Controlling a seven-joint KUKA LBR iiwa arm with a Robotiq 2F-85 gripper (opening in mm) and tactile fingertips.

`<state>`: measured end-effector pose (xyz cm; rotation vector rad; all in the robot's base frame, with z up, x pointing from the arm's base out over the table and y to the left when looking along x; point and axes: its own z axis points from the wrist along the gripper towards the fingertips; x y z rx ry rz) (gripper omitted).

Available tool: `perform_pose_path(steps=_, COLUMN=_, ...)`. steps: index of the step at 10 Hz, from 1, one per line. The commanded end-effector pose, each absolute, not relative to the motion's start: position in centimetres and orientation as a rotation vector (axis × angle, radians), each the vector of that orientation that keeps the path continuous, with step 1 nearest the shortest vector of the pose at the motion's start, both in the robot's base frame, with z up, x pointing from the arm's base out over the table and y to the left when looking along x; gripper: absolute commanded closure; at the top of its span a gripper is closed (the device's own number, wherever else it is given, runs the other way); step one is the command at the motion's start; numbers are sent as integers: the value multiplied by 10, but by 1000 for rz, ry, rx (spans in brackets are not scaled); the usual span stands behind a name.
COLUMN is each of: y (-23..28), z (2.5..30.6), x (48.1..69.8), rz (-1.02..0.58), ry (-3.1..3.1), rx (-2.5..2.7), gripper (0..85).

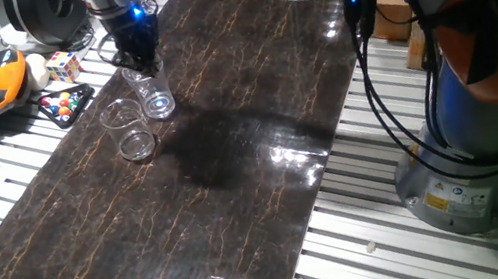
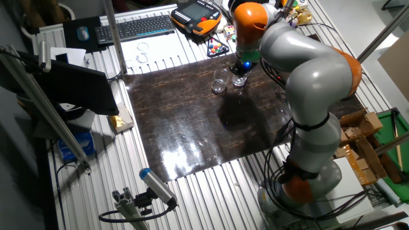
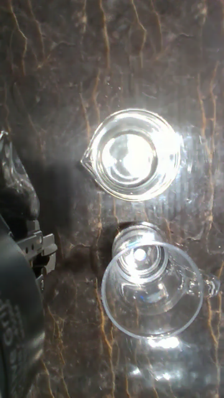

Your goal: Pour the water from one cup into another empty cup

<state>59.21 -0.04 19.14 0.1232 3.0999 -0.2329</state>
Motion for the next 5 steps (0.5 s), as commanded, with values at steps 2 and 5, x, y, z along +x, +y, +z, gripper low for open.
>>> perform_pose_path(steps=2, y=-2, z=193, x=608, rz=-208, ry=3103, rx=179, gripper=843)
perform_pose_path(steps=5, y=3, z=189, x=623, rz=-230, ry=3078, rx=232, gripper=843)
